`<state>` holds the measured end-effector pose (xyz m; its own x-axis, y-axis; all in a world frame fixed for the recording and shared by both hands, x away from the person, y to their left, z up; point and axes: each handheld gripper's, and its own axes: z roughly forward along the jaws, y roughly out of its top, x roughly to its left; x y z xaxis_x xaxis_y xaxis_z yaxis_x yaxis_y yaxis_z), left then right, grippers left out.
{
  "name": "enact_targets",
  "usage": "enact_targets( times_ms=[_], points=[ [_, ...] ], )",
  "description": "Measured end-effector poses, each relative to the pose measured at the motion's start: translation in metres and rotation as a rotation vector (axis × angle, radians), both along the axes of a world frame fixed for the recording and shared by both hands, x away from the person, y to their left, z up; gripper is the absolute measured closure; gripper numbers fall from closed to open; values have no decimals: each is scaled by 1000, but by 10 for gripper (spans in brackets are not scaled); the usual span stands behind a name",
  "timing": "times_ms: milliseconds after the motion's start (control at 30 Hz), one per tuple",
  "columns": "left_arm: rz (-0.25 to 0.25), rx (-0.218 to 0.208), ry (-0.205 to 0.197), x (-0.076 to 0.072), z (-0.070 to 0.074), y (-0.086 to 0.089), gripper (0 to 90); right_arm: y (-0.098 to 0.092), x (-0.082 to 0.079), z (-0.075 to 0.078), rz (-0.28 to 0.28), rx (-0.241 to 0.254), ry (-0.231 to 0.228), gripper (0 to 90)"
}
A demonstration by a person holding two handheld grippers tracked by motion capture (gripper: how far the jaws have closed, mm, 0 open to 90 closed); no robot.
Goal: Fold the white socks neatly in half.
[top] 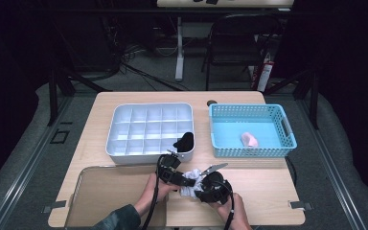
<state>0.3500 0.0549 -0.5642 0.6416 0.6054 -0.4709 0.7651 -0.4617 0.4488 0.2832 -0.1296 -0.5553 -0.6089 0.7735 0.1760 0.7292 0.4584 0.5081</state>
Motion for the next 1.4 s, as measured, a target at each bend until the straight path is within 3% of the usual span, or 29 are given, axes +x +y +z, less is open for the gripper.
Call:
enact_targets(
  times_ms=[300,600,833,933,1000,1033,1233,1400],
  points=[
    [-18,-23,41,0,-1,0,444,3,0,-1,2,-14,-22,639],
    [-35,-62,47,0,-3,1,547,4,1,-3,11,-8,-32,639],
    [-31,-60,-29,-4,-1,1,593,1,3,-4,19,25,-41,615],
    [-34,-77,-28,-3,-1,3,597,-5,4,-4,24,61,-24,527],
    [-33,-77,-31,-5,-1,3,598,-7,5,-3,25,74,-11,385],
    [-31,-79,-34,-5,0,3,598,-7,5,-3,19,53,-17,321],
    [-35,-77,-50,-7,3,5,598,-19,4,1,7,54,-19,147],
    [-37,-74,-63,-7,5,6,598,-28,8,2,8,31,-25,64]
  ],
)
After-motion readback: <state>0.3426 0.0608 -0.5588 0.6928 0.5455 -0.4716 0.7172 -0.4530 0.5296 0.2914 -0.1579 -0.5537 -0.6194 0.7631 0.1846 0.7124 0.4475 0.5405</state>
